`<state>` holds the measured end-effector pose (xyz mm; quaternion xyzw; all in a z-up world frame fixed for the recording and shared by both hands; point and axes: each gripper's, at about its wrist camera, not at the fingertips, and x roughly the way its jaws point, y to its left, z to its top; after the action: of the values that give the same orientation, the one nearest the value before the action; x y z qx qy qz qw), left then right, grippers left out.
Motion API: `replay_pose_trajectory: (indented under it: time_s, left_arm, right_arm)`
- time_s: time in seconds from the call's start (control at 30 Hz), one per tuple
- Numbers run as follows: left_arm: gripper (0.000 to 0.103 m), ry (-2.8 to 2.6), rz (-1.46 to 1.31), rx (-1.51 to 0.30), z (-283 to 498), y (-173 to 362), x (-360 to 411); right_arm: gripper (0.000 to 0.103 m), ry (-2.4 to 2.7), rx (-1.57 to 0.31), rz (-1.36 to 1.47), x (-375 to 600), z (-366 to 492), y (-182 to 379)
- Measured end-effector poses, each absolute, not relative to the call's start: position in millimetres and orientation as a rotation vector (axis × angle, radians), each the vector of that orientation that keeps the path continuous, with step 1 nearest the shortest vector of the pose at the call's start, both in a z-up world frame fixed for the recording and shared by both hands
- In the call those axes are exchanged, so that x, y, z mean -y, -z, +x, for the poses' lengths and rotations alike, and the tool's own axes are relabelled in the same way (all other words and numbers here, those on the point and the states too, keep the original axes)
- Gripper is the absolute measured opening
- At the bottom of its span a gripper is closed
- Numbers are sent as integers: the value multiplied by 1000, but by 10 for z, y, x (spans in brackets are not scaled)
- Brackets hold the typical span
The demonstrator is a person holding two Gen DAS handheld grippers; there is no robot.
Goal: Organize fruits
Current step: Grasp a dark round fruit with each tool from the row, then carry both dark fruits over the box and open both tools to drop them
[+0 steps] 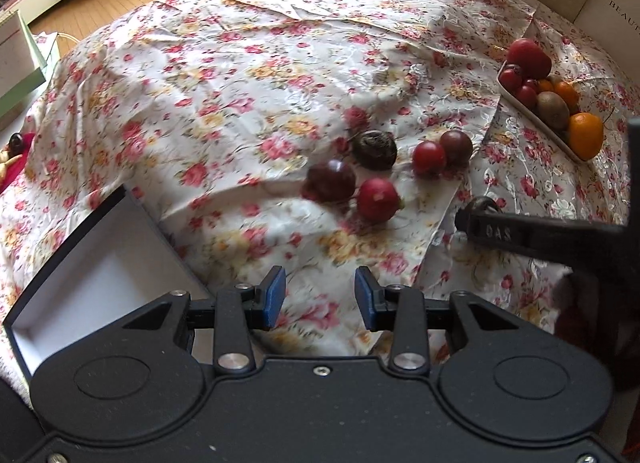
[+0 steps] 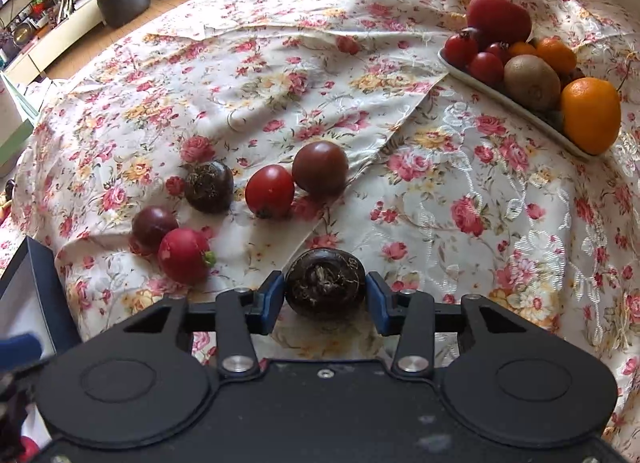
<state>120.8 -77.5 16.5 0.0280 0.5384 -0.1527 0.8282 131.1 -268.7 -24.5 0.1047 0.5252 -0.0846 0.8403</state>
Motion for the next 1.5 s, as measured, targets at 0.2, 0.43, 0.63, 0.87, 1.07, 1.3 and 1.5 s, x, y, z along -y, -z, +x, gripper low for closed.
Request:
replay_pose_trajectory:
  time_s: [0.2,0.43,0.63,0.87,1.07,1.3,1.5]
  left_arm:
    - [46,289,-44,-1185,1575,-73,988]
    - [46,258,-64,-1180,1935,2,1306]
    - [46,211,-47,-1175,2152,147,1506]
    - [49,184,-61,-1204,2296,352,1634]
    - [49,150,-27,-1198,2332,408,1708]
    - [48,174,-4,-1190,2103,215,1559]
    - [48,191,18,-1160,1722,-171,1208]
  right_arm:
    - [46,157,-1056,270,2916,1116,42]
    - [46,152,-1010,303,3163,860,-68]
    - [46,143,-1000,311,3250,731,-11]
    - [46,128,-1017,310,3246,636,114]
    - [46,111,-1017,327,3238,596,119]
    - [46,88,-1009,336,3133,546,9]
    - [46,61,-994,319,2894,521,-165]
